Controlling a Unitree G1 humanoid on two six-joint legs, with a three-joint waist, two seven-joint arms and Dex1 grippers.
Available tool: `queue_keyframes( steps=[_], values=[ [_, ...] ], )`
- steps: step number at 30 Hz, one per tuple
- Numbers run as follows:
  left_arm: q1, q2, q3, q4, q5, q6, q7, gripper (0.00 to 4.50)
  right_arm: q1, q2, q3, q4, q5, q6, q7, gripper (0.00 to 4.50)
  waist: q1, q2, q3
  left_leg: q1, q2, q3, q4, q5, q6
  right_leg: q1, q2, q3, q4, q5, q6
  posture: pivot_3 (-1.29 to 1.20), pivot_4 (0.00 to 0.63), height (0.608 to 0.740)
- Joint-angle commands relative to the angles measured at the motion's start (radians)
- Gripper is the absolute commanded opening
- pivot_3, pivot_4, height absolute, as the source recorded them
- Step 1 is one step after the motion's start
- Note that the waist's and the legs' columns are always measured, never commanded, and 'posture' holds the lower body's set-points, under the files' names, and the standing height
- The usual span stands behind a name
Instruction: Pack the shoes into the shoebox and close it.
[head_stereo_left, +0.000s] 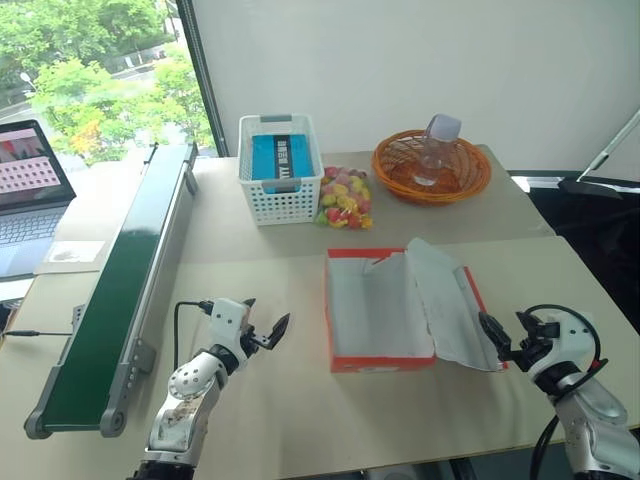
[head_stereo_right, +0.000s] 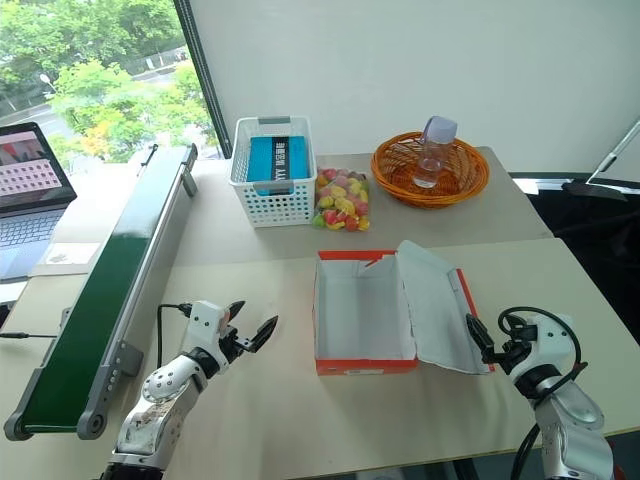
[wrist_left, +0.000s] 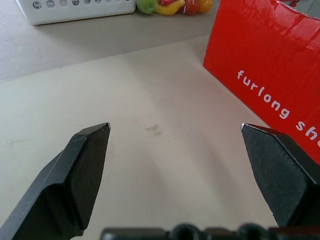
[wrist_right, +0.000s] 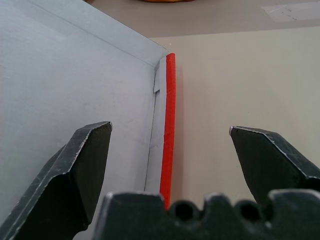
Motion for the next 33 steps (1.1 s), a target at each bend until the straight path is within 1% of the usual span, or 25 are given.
queue_keyframes(
  steps=[1,4,9,12,13,17,21,25,29,33],
  values=[
    [-0.025,0.012,-0.003,-0.030,-0.007,0.024,-0.008,4.48,-0.025,-0.015,-0.025,0.006,-0.005,-0.031,0.000,4.50,0.000,0.000,0.000,0.000,0.000,0.000,0.000,0.000,0.000,0.000,0.000,0.000,0.000,0.000,0.000,0.00,0.150,0.740],
    [-0.108,0.006,0.031,-0.088,-0.037,0.045,0.017,4.48,-0.091,-0.062,-0.066,0.030,0.011,-0.024,-0.001,4.50,0.000,0.000,0.000,-0.001,0.000,0.000,0.000,0.000,0.000,0.000,0.000,0.000,0.000,0.000,0.000,0.00,0.150,0.740],
    [-0.316,0.023,0.095,-0.108,-0.013,0.100,0.108,4.48,-0.274,-0.128,-0.089,0.040,0.041,0.036,-0.039,4.50,-0.001,0.000,0.000,-0.001,-0.001,0.000,0.001,0.001,0.001,0.000,0.000,0.000,0.000,0.001,0.001,0.00,0.150,0.740],
    [-0.426,0.036,0.146,-0.108,-0.028,0.114,0.140,4.48,-0.378,-0.152,-0.044,0.013,0.031,0.084,-0.042,4.50,-0.003,0.000,0.000,-0.001,-0.001,-0.001,0.001,0.002,0.003,0.000,0.002,0.000,0.000,0.002,0.003,0.00,0.150,0.740],
    [-0.449,0.042,0.158,-0.111,-0.033,0.116,0.145,4.48,-0.404,-0.154,-0.029,0.003,0.027,0.097,-0.041,4.50,-0.003,0.000,0.000,-0.002,-0.001,-0.002,0.000,0.002,0.003,0.000,0.002,0.000,0.000,0.004,0.007,0.00,0.150,0.740],
    [-0.538,0.085,0.192,-0.124,-0.018,0.165,0.176,4.48,-0.539,-0.133,0.057,-0.058,0.043,0.182,-0.030,4.50,-0.002,-0.001,0.001,-0.004,-0.001,-0.003,-0.001,0.002,0.004,-0.001,0.002,0.000,0.000,0.004,0.005,0.00,0.150,0.740],
    [-0.554,0.123,0.192,-0.167,0.008,0.257,0.213,4.48,-0.612,-0.105,0.127,-0.087,0.051,0.249,-0.002,4.50,0.003,-0.001,0.001,-0.004,-0.002,-0.003,-0.001,0.002,0.004,-0.001,0.002,0.000,0.000,0.005,0.005,0.00,0.150,0.740],
    [-0.522,0.144,0.207,-0.235,0.027,0.375,0.266,4.48,-0.659,-0.082,0.188,-0.079,0.045,0.299,0.040,4.50,0.006,-0.003,0.002,-0.004,-0.002,-0.004,-0.001,0.002,0.003,-0.001,0.002,-0.002,0.000,0.005,0.005,0.00,0.150,0.740],
    [-0.464,0.119,0.233,-0.309,0.016,0.444,0.309,4.48,-0.677,-0.058,0.235,-0.079,0.045,0.347,0.071,4.50,0.007,-0.003,0.002,-0.006,-0.002,-0.004,-0.001,0.002,0.003,-0.002,0.001,-0.002,0.000,0.006,0.003,0.00,0.150,0.740],
    [-0.363,0.092,0.246,-0.390,0.023,0.500,0.350,4.48,-0.666,-0.032,0.281,-0.129,0.078,0.429,0.116,4.50,0.002,-0.003,0.002,-0.006,-0.001,-0.004,-0.001,0.002,0.003,-0.002,0.001,-0.002,0.000,0.006,0.002,0.00,0.150,0.740]
  ],
)
